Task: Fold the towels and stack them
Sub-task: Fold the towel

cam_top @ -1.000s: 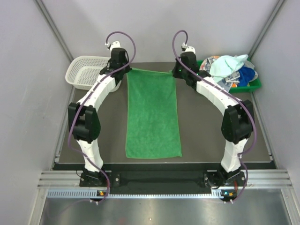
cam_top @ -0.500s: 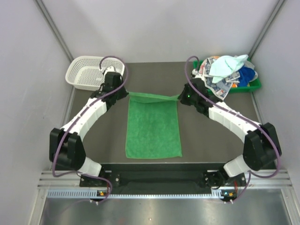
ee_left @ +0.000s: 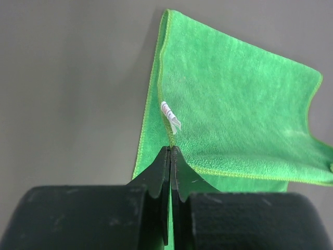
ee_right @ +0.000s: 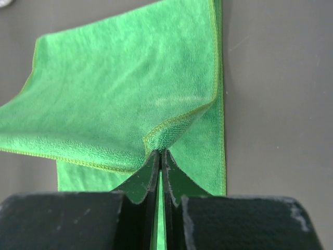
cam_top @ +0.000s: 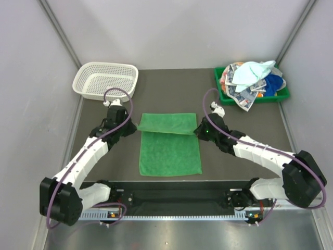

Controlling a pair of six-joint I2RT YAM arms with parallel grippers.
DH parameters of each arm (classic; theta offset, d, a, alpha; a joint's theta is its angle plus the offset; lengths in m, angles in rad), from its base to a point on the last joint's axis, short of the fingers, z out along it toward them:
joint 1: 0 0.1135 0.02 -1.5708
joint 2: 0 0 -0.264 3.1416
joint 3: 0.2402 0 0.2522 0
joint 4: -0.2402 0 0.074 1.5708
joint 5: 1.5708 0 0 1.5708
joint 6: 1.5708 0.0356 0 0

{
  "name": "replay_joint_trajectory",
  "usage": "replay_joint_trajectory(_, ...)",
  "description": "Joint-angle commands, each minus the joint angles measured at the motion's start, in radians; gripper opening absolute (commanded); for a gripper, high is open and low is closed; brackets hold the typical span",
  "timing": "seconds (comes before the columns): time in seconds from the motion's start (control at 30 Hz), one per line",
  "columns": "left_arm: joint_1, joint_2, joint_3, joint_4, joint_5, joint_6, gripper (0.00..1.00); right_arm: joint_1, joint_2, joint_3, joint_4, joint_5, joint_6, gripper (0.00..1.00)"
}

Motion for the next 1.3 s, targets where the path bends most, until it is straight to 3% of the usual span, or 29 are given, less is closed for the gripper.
replay_joint_trajectory(0.0, 0.006, -0.038, -0.003, -0.008, 0.026, -0.004, 0.0, 0.02, -0.022, 0.009, 0.05, 0.08, 0.027, 0.0)
replay_joint_trajectory(0.17, 0.006, -0.075, 0.014, -0.051, 0.038, 0.016, 0.0, 0.026, -0.056, -0.002, 0.036, 0.086, 0.047, 0.0)
replay_joint_trajectory(0.53, 0.006, -0.079, 0.199, -0.174, 0.063, 0.046, 0.0, 0.031, -0.153, 0.073, -0.068, 0.112, 0.014, 0.0)
replay_joint_trajectory(1.0, 0.008, -0.122, 0.095, -0.229, 0.184, 0.039, 0.0, 0.083, -0.223, -0.059, -0.061, 0.094, 0.08, 0.0)
replay_joint_trajectory(1.27, 0.006, -0.124, -0.075, -0.211, 0.219, -0.021, 0.0, 0.112, -0.185, -0.148, 0.001, 0.077, 0.123, 0.0)
